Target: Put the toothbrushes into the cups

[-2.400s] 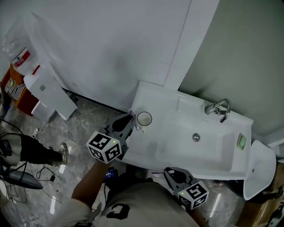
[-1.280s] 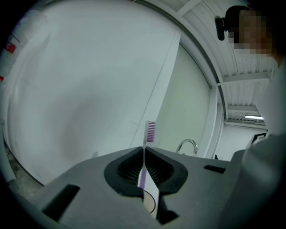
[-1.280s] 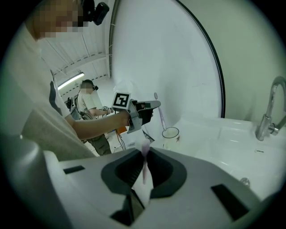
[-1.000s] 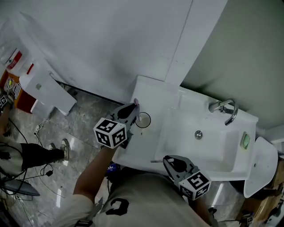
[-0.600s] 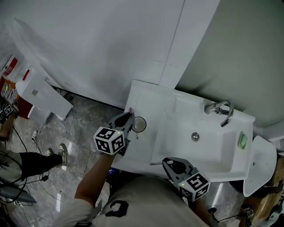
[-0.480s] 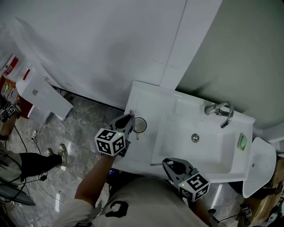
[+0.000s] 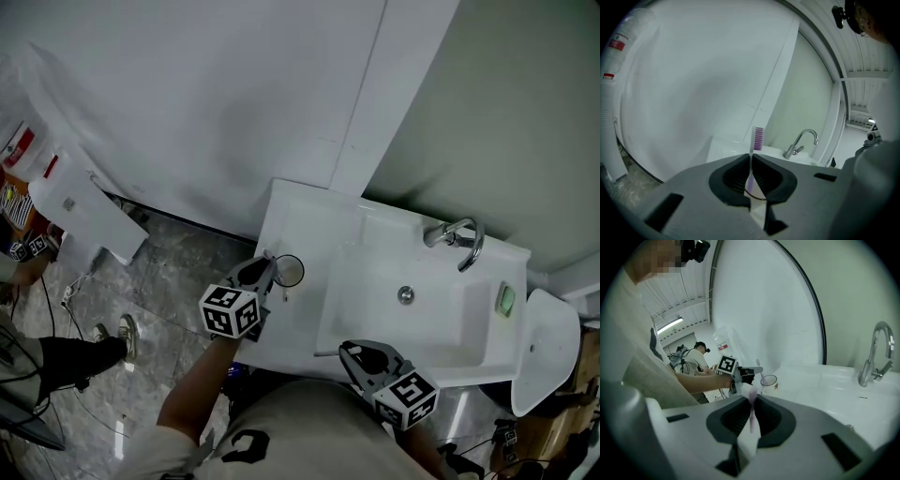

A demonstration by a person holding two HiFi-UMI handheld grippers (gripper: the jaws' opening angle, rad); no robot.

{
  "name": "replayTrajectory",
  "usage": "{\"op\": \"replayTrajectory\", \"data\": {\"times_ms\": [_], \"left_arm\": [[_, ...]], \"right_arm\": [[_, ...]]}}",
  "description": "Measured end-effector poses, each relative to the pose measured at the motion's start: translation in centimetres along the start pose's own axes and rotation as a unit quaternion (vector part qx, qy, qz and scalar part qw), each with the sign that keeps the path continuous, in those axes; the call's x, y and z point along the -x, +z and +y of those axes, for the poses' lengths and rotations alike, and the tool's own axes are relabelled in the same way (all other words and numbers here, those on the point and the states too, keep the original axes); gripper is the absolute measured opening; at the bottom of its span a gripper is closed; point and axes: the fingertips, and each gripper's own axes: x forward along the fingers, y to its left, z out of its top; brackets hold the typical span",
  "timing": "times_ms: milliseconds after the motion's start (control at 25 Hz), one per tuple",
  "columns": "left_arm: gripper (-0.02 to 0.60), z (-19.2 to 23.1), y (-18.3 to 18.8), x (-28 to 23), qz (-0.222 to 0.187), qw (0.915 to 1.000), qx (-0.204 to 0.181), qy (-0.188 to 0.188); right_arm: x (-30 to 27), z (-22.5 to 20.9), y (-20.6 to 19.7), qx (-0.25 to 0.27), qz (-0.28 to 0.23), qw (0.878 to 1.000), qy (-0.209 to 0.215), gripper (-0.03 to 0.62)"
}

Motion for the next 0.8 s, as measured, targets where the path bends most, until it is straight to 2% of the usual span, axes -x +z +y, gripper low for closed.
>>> {"op": "replayTrajectory", "data": {"times_ms": [360, 480, 600, 800], "left_arm": [[0.031, 0.5, -0.7, 0.2, -0.002, 1.0, 0.009, 0.0], [0.031, 0.9, -0.9, 0.3, -0.001, 0.9999, 0.011, 0.01], [0.117, 1.3, -1.1, 0.8, 0.002, 0.9996, 0.024, 0.015], [0.117, 1.2, -1.4, 2.6, 0.01, 0.9995, 0.026, 0.014]], "right_arm": [[0.1, 0.2, -0.3, -0.003, -0.004, 1.0, -0.006, 0.035], [-0.1, 0.2, -0.2, -0.003, -0.005, 1.0, -0.004, 0.035], [-0.2, 0.2, -0.3, -0.003, -0.005, 1.0, -0.002, 0.037], [-0.5, 0.4, -0.2, 0.0, -0.003, 1.0, 0.003, 0.037]]}}
